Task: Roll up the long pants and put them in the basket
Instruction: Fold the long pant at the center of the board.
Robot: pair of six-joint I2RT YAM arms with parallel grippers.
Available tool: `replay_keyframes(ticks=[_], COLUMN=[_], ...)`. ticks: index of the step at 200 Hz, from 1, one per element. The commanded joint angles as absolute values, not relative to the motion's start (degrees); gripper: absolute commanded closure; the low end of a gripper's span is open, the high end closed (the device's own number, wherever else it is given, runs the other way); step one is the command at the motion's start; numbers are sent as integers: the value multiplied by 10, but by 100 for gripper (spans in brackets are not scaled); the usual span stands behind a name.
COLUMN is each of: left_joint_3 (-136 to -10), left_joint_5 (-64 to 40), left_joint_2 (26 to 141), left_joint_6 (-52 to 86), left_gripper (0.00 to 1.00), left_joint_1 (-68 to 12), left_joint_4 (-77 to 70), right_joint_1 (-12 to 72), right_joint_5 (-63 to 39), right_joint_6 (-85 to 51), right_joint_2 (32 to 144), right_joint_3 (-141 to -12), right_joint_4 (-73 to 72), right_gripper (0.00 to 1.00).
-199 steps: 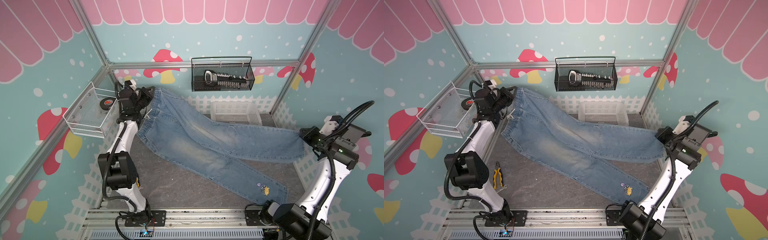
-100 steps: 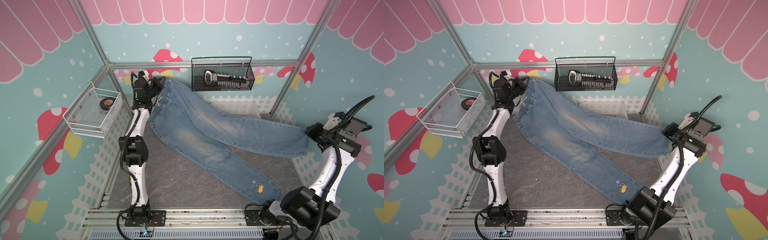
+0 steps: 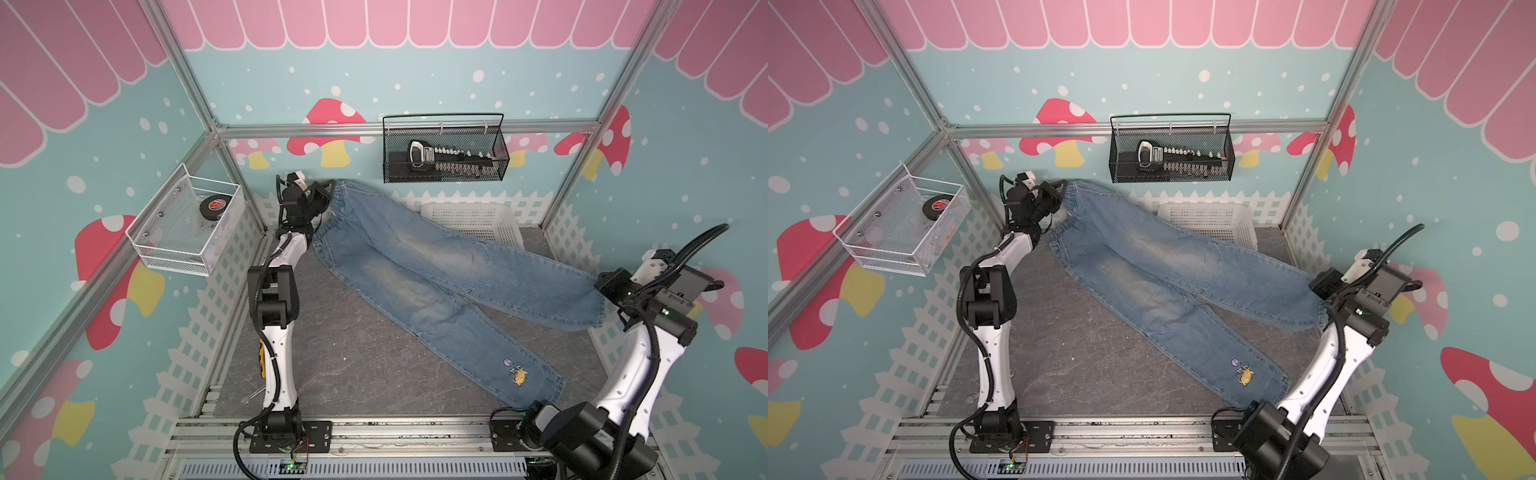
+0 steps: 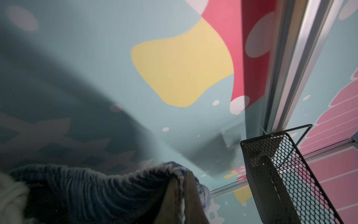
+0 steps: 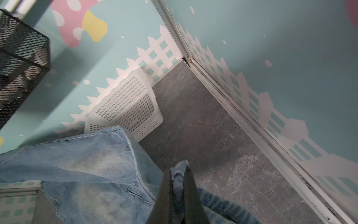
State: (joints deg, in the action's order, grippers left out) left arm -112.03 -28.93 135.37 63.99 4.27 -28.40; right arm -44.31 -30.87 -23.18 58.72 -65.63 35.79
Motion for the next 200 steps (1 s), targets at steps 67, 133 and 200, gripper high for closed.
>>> replay_keyframes(ticks=[67,133,200], left_joint_3=[-960,-930,-951], left_joint_5=[-309,-306,-331], left_joint_2=[1314,1317,1321], left_joint_6=[760,768,783], left_gripper=[100,100,100], left_joint_1=[108,123,131], left_joint_4=[-565,-604,-603], right_joint_1=[-444,-439,-439], right_joint_5=[-414,-487,-510], right_joint_6=[-334,-425,-497], right_joint_2=[353,272,246], right_joint_3=[-473,-426,-404], right_joint_4=[405,376,337], right_gripper=[100,100,100])
